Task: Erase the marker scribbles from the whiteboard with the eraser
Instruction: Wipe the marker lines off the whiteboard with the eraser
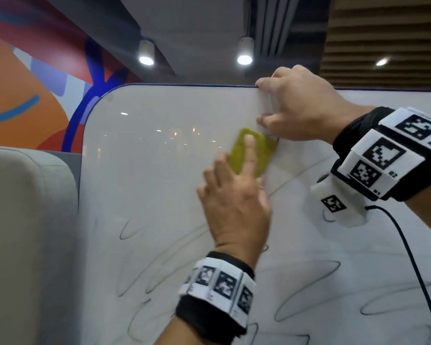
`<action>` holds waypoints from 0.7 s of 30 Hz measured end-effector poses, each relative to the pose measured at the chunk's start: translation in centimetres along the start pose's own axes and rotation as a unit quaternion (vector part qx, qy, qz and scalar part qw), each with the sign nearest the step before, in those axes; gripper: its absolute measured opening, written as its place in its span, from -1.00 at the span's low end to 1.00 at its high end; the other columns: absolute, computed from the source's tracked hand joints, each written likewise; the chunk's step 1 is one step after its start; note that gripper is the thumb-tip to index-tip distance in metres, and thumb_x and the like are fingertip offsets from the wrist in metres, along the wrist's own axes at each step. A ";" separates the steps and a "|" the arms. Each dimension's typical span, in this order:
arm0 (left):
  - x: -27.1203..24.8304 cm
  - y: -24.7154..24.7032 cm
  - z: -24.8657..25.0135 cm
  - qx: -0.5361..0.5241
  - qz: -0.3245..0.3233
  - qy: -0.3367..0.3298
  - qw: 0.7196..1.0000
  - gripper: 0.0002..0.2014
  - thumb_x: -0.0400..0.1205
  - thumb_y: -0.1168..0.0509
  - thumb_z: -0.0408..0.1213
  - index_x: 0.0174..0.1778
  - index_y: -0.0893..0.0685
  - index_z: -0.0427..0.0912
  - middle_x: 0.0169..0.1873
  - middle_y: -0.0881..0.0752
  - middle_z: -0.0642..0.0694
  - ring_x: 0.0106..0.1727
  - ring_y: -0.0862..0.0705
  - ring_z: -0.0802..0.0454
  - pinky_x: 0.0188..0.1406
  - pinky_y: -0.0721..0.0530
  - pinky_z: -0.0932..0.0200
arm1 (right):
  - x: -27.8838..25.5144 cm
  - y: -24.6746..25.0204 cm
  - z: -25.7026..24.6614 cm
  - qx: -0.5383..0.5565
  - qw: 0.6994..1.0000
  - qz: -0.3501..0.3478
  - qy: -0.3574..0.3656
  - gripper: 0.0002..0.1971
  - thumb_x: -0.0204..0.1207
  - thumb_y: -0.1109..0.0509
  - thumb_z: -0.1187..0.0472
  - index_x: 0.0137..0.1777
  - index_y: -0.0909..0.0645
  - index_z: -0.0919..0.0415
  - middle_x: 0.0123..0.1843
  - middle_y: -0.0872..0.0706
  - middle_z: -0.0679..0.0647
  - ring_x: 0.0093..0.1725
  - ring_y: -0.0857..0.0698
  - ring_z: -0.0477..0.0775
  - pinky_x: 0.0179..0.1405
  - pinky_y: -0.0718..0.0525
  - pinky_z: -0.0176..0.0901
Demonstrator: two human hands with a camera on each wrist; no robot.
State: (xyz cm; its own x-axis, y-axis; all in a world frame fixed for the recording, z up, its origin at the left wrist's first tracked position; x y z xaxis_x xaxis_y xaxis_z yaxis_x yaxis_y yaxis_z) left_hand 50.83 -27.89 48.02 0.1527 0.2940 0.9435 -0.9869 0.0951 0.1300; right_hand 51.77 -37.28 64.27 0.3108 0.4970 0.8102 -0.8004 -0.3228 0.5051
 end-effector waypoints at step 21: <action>2.4 -0.8 0.4 -0.019 0.042 0.083 0.995 -0.30 0.62 -0.34 -0.02 0.69 -0.28 0.04 0.23 -0.47 -0.30 0.11 -0.48 -0.30 -0.03 -0.60 -0.20 | -1.2 1.4 4.3 0.059 0.998 -0.004 -0.037 -0.58 0.47 -0.22 0.29 0.30 -0.67 0.10 0.18 -0.62 0.16 0.27 -0.53 0.29 0.26 -0.59 0.05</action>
State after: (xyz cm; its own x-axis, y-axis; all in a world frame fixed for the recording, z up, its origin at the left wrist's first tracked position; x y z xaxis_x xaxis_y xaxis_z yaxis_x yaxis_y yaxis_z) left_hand 51.93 -27.67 50.31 0.0790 0.4559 0.8865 -0.9944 0.0983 0.0380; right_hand 52.50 -41.80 65.24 0.3567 0.4404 0.8239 -0.7340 -0.4134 0.5388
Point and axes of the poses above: each hand's wrist, its own x-axis towards the middle knuckle, its own y-axis out of the back of the hand, z = x × y, the point moved 2 cm from there along x, towards the middle knuckle
